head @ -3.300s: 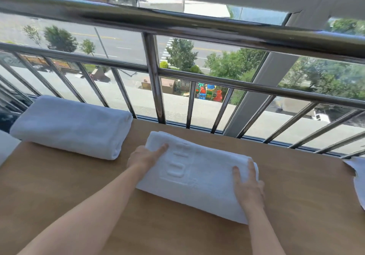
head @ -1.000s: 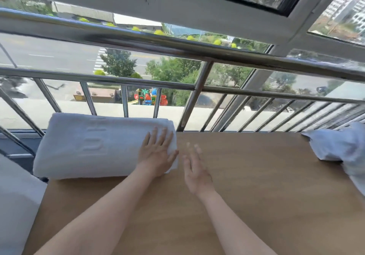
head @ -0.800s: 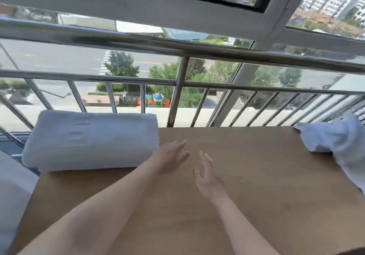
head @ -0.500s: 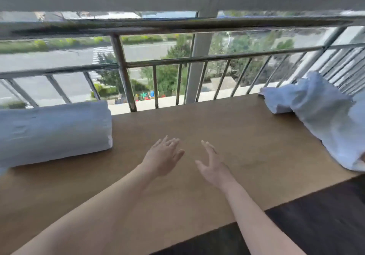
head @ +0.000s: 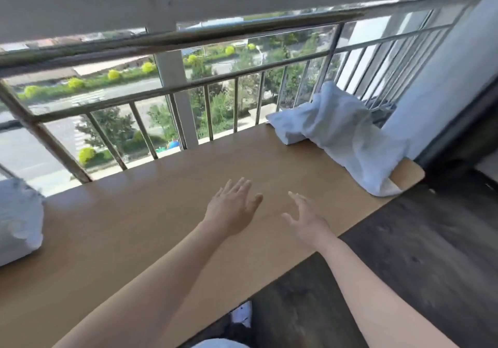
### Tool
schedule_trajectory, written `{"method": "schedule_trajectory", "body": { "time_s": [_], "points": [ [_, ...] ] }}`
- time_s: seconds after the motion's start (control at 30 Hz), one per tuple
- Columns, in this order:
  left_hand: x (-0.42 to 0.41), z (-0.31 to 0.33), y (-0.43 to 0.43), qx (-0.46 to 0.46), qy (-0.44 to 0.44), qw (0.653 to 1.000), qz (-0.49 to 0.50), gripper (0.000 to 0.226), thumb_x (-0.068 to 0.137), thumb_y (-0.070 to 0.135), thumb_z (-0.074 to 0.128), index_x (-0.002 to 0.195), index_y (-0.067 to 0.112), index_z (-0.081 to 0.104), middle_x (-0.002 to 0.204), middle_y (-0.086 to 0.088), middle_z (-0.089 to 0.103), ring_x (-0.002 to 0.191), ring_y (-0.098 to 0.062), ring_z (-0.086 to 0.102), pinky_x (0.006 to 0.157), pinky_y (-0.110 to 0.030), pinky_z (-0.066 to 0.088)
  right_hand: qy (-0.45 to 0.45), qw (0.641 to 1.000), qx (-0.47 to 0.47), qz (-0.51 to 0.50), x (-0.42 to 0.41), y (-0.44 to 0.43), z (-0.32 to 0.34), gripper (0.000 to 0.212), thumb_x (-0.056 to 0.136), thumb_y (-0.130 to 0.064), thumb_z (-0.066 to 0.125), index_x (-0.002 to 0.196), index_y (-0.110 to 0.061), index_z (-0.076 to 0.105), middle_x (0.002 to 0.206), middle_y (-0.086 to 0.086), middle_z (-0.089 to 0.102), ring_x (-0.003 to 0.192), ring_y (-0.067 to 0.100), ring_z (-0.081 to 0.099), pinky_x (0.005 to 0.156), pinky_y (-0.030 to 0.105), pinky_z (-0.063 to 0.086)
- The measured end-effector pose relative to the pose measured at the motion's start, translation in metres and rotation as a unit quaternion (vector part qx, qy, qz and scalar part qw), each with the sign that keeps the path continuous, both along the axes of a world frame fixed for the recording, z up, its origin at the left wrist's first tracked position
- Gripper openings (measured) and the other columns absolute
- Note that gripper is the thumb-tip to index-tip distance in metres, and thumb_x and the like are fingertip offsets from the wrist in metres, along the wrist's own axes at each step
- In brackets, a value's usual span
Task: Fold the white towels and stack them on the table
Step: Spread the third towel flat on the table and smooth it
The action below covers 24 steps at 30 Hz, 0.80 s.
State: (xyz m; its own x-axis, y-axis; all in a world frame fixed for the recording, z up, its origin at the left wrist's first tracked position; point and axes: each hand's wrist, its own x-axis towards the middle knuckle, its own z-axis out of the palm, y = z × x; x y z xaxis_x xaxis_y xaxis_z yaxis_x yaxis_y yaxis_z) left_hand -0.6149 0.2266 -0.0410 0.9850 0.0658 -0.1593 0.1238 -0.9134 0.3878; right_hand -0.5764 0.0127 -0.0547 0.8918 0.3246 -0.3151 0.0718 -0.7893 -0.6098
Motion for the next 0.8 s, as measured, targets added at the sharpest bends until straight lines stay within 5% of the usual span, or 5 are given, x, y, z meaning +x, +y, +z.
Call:
{"method": "schedule_trajectory", "body": {
  "time_s": [0.43, 0.53, 0.63, 0.8],
  "points": [
    [0.178, -0.03, -0.106, -0.014, -0.013, 0.999, -0.042, 0.063, 0.103, 0.058, 0.027, 0.155, 0.023, 0.033, 0.164, -0.002, 0.027, 0.153, -0.022, 0.017, 0.122, -0.036, 0.016, 0.041, 0.993, -0.005, -0.115, 0.122, -0.133, -0.018, 0.063, 0.101, -0.039, 0.048, 0.157, -0.034, 0.02, 0.162, -0.011, 0.025, 0.148, 0.015, 0.027, 0.118, 0.04, 0.029],
    [0.225, -0.043, -0.125, -0.035, -0.011, 0.999, -0.022, 0.062, 0.103, 0.057, 0.029, 0.153, 0.023, 0.036, 0.162, -0.004, 0.032, 0.152, -0.023, 0.02, 0.121, -0.037, 0.019, 0.009, 0.983, -0.008, -0.185, 0.159, -0.153, -0.023, 0.054, 0.099, -0.041, 0.05, 0.15, -0.032, 0.033, 0.132, -0.015, 0.049, 0.12, 0.008, 0.05, 0.09, 0.03, 0.042],
    [0.276, -0.049, -0.146, -0.038, -0.035, 0.998, -0.025, 0.059, 0.102, 0.057, 0.034, 0.151, 0.025, 0.04, 0.161, -0.001, 0.035, 0.151, -0.022, 0.024, 0.12, -0.038, 0.023, -0.019, 0.968, -0.001, -0.251, 0.197, -0.164, -0.029, 0.043, 0.099, -0.04, 0.051, 0.139, -0.029, 0.043, 0.105, -0.013, 0.051, 0.093, 0.002, 0.054, 0.071, 0.025, 0.042],
    [0.344, -0.041, -0.175, -0.048, -0.051, 0.997, -0.037, 0.065, 0.1, 0.06, 0.034, 0.151, 0.02, 0.04, 0.16, -0.004, 0.036, 0.15, -0.022, 0.025, 0.12, -0.039, 0.021, -0.062, 0.965, -0.025, -0.254, 0.253, -0.177, -0.032, 0.044, 0.099, -0.037, 0.05, 0.139, -0.022, 0.043, 0.111, -0.009, 0.045, 0.105, 0.012, 0.048, 0.088, 0.033, 0.046]
  ]
}}
